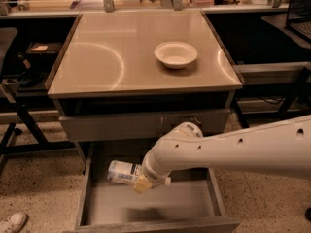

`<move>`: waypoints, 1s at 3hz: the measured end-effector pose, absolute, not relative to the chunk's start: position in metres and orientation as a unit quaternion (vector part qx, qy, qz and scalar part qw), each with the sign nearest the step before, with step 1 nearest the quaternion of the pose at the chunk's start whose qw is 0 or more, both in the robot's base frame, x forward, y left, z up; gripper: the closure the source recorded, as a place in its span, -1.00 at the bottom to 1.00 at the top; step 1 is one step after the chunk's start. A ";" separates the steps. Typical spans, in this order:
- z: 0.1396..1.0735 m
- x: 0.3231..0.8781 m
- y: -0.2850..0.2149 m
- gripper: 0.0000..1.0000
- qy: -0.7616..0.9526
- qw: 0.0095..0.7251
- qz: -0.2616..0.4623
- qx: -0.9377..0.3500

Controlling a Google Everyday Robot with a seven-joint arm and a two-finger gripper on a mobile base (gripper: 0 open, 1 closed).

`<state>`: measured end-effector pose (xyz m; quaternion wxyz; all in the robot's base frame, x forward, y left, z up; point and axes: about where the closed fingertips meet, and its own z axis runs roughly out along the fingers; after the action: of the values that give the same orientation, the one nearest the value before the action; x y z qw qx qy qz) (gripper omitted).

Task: Pick blue plastic bottle from middle drawer and place on counter

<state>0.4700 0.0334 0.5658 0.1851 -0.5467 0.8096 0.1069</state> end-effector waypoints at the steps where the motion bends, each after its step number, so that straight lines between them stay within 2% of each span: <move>1: 0.591 0.461 0.039 1.00 0.804 0.188 0.093 -0.556; 3: 0.703 0.480 0.064 1.00 0.779 0.230 0.024 -0.582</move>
Offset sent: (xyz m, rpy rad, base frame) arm 0.0017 0.0355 0.1642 -0.1146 -0.2230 0.0647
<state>0.4798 0.0640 0.7028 0.2299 -0.5822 0.7794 0.0240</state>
